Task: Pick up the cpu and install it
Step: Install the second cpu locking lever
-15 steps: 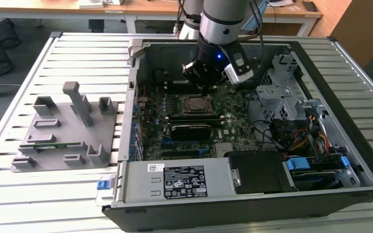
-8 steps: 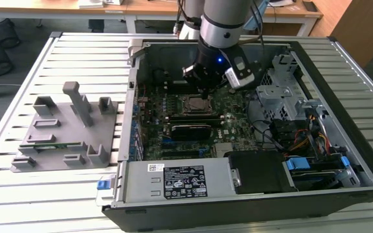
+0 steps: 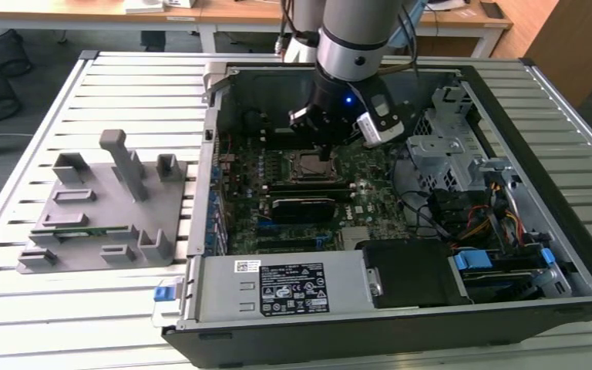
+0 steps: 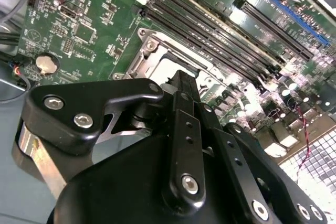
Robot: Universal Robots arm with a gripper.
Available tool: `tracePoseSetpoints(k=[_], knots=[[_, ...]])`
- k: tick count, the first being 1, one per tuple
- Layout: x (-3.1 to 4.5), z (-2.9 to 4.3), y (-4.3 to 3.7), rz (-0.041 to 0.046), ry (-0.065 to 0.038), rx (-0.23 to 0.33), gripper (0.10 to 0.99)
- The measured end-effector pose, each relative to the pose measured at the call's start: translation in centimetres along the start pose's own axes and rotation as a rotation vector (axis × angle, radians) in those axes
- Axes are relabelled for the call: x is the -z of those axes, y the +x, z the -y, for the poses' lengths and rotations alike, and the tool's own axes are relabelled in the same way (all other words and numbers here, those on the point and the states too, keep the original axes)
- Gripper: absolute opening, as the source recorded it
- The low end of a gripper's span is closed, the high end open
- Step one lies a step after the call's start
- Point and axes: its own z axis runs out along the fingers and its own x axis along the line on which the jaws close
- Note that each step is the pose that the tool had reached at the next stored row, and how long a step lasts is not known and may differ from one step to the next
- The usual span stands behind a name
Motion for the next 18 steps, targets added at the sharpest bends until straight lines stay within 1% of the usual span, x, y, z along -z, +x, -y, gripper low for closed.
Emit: tracePoseSetpoints(k=[4,6,10,13,18], knots=[[-0.14,0.13,0.72,0.0004,0.000,0.000,0.106],[-0.18,0.29,0.85,0.0003,0.000,0.000,0.106],[-0.26,0.92,1.00,0.0003,0.000,0.000,0.106],[-0.29,1.43,1.26,0.0003,0.000,0.000,0.106],[-0.36,1.77,2.04,0.0003,0.000,0.000,0.106]])
